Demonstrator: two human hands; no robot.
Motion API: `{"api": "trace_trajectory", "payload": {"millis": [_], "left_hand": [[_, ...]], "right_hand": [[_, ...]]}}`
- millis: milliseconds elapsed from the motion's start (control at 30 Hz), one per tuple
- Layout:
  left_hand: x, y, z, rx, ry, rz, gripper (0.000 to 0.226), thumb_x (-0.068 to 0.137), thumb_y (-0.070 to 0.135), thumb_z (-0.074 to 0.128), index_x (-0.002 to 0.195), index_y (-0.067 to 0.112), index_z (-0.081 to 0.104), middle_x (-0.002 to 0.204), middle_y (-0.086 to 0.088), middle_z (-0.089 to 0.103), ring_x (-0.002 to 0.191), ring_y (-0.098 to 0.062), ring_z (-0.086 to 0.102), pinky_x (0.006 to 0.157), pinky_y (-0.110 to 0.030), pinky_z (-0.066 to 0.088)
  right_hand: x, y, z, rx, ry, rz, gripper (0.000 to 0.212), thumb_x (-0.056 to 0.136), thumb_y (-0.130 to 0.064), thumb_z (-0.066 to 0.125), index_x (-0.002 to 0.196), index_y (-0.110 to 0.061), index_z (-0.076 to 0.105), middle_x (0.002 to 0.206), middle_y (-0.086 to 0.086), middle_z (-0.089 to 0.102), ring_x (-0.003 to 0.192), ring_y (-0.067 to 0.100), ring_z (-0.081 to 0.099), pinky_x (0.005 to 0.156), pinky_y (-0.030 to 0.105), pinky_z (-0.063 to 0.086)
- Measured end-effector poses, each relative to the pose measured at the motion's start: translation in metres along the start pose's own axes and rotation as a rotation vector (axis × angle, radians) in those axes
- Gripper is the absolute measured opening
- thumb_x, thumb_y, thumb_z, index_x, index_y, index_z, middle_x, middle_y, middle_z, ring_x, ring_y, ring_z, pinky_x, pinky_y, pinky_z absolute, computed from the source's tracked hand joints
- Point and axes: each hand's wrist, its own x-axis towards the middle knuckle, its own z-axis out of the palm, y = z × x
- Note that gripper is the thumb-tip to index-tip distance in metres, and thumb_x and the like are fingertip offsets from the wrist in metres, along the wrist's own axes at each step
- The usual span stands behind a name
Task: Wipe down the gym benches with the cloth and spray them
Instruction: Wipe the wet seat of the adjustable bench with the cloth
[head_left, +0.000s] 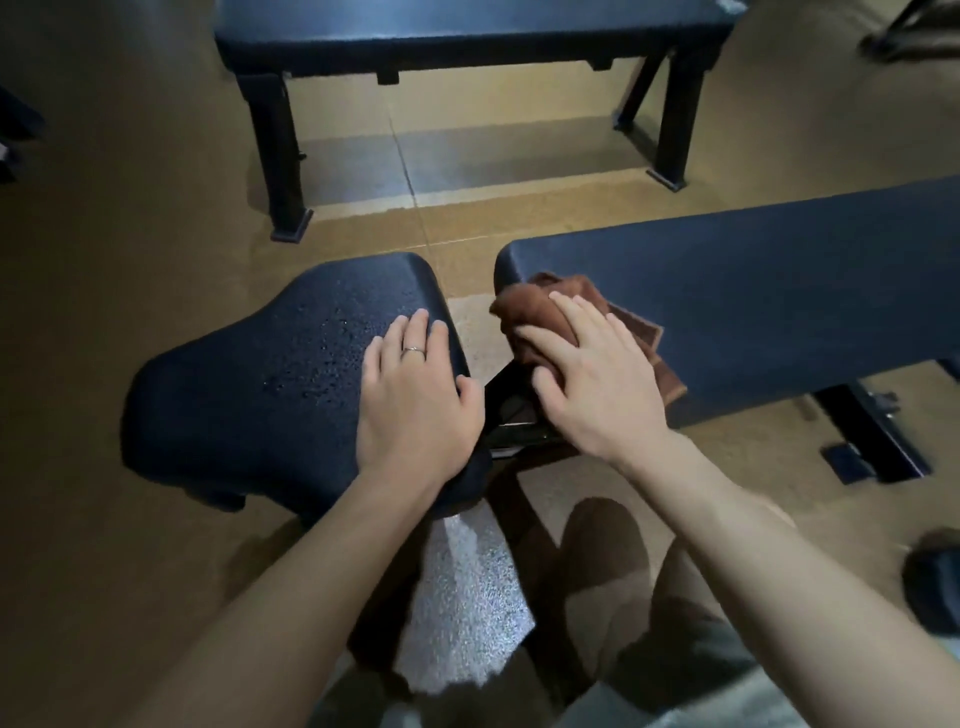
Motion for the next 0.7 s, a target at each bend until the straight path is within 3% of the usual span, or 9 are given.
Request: {"api": "trace_trajectory", "payload": {"millis": [100, 233, 367, 467, 567, 700], "left_hand": [[-0.001, 0.0, -0.002, 0.004, -0.01, 0.003, 0.062, 0.098, 0.031, 0.048, 0.155, 0.007, 0.04, 0.163, -0.014, 0.035, 0.153, -0.029, 0.027, 0.127, -0.047, 0.018], [0.0, 0.002, -0.001, 0.03, -0.025, 0.002, 0.063, 0.099, 0.033, 0.044, 0.157, 0.008, 0.036, 0.165, -0.012, 0.031, 0.155, -0.028, 0.023, 0.127, -0.046, 0.015], [0.001, 0.003, 0.001, 0.04, -0.008, 0.007, 0.065, 0.094, 0.033, 0.037, 0.153, 0.005, 0.042, 0.162, -0.016, 0.037, 0.152, -0.032, 0.028, 0.126, -0.049, 0.019], [0.001, 0.0, -0.001, 0.027, -0.049, 0.018, 0.062, 0.1, 0.033, 0.041, 0.156, 0.007, 0.036, 0.165, -0.013, 0.03, 0.155, -0.029, 0.022, 0.127, -0.046, 0.013], [0.004, -0.007, -0.009, -0.004, -0.084, 0.063, 0.064, 0.102, 0.036, 0.045, 0.159, 0.01, 0.032, 0.167, -0.01, 0.026, 0.155, -0.027, 0.019, 0.127, -0.044, 0.013], [0.022, -0.036, -0.029, 0.033, -0.093, 0.174, 0.056, 0.102, 0.038, 0.045, 0.152, 0.012, 0.042, 0.158, -0.007, 0.041, 0.145, -0.027, 0.037, 0.119, -0.043, 0.029]], "right_hand": [[0.04, -0.003, 0.002, 0.038, -0.015, 0.152, 0.049, 0.1, -0.04, 0.039, 0.148, -0.04, 0.049, 0.164, 0.006, 0.036, 0.152, 0.027, 0.028, 0.125, 0.049, 0.018], [0.042, -0.017, 0.008, 0.013, 0.024, 0.298, 0.051, 0.1, -0.037, 0.039, 0.149, -0.034, 0.049, 0.16, 0.012, 0.04, 0.149, 0.032, 0.032, 0.123, 0.052, 0.024], [-0.025, -0.037, 0.01, -0.061, 0.095, 0.275, 0.053, 0.094, -0.033, 0.05, 0.147, -0.029, 0.053, 0.16, 0.016, 0.041, 0.148, 0.036, 0.036, 0.12, 0.055, 0.03], [-0.041, -0.022, 0.006, -0.037, 0.101, 0.243, 0.051, 0.095, -0.037, 0.045, 0.144, -0.032, 0.057, 0.158, 0.011, 0.045, 0.147, 0.033, 0.039, 0.12, 0.052, 0.032], [-0.024, 0.01, -0.005, -0.018, 0.114, 0.345, 0.049, 0.097, -0.038, 0.039, 0.142, -0.032, 0.058, 0.151, 0.011, 0.05, 0.141, 0.034, 0.044, 0.115, 0.052, 0.036], [0.026, 0.02, -0.003, -0.043, 0.034, 0.536, 0.053, 0.1, -0.04, 0.033, 0.152, -0.035, 0.044, 0.163, 0.013, 0.033, 0.149, 0.034, 0.028, 0.123, 0.054, 0.019]]}}
